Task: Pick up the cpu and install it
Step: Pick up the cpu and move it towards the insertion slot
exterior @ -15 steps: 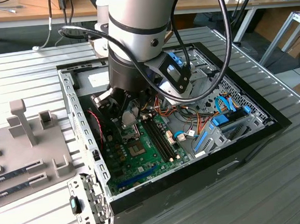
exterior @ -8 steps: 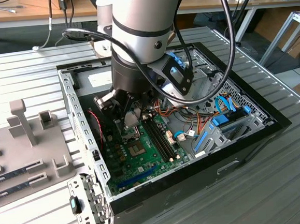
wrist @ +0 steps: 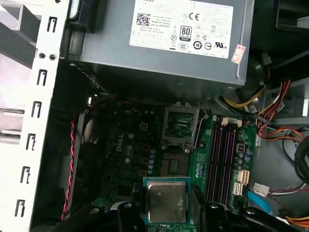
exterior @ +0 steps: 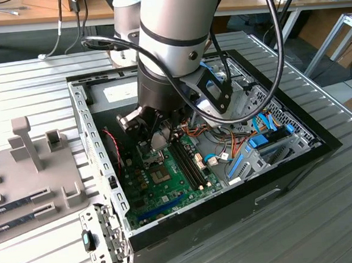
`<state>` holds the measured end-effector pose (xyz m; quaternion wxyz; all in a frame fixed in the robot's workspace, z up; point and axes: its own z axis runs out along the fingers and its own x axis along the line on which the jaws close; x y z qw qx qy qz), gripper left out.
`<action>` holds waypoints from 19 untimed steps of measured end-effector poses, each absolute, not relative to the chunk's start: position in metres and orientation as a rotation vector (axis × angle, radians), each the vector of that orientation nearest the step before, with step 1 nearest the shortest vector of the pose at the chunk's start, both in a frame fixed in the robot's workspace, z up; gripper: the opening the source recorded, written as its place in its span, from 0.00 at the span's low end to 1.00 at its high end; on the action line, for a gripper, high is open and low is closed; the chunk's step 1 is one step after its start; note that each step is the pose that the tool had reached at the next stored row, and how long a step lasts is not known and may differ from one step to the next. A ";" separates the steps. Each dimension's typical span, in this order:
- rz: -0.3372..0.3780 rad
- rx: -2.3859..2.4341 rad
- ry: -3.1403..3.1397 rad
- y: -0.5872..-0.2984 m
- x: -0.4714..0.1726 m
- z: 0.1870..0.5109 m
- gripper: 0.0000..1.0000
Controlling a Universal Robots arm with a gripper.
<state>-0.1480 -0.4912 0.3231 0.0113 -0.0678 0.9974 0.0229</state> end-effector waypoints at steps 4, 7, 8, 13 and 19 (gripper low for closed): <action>0.071 -0.211 3.111 -0.492 -0.145 0.322 0.47; 0.071 -0.212 3.111 -0.493 -0.142 0.321 0.47; 0.071 -0.211 3.111 -0.493 -0.141 0.321 0.47; 0.071 -0.212 3.111 -0.494 -0.136 0.319 0.47; 0.071 -0.212 3.111 -0.495 -0.132 0.318 0.47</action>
